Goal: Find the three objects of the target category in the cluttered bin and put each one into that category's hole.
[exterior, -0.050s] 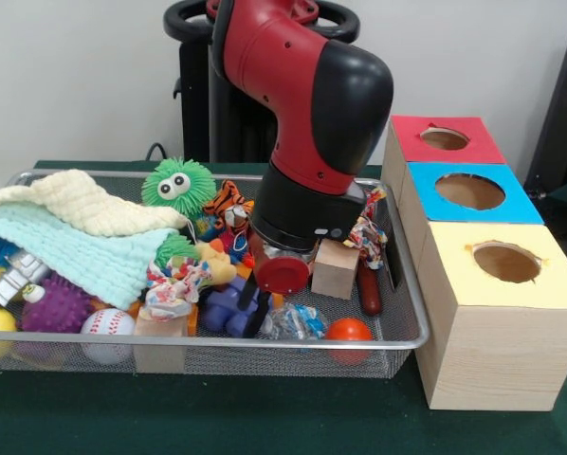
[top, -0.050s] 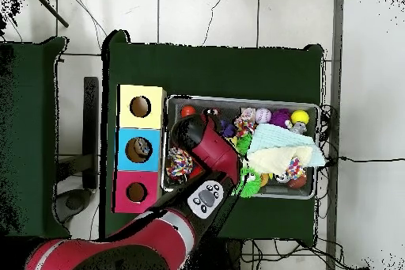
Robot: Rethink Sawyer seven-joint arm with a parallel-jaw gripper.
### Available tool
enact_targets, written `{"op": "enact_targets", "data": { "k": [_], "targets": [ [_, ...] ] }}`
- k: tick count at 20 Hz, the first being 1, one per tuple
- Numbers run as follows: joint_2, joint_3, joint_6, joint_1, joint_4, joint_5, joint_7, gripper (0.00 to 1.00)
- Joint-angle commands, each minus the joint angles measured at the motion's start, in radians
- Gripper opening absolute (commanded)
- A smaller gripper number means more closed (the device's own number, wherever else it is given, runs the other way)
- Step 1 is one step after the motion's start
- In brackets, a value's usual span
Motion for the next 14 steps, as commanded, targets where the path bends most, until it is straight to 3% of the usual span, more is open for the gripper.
{"op": "enact_targets", "data": {
  "k": [1,14],
  "targets": [
    [0.042,0.132,0.100,0.027,-0.003,-0.022,0.203,1.00],
    [0.082,0.025,0.165,0.127,-0.047,-0.013,0.275,1.00]
  ]
}}
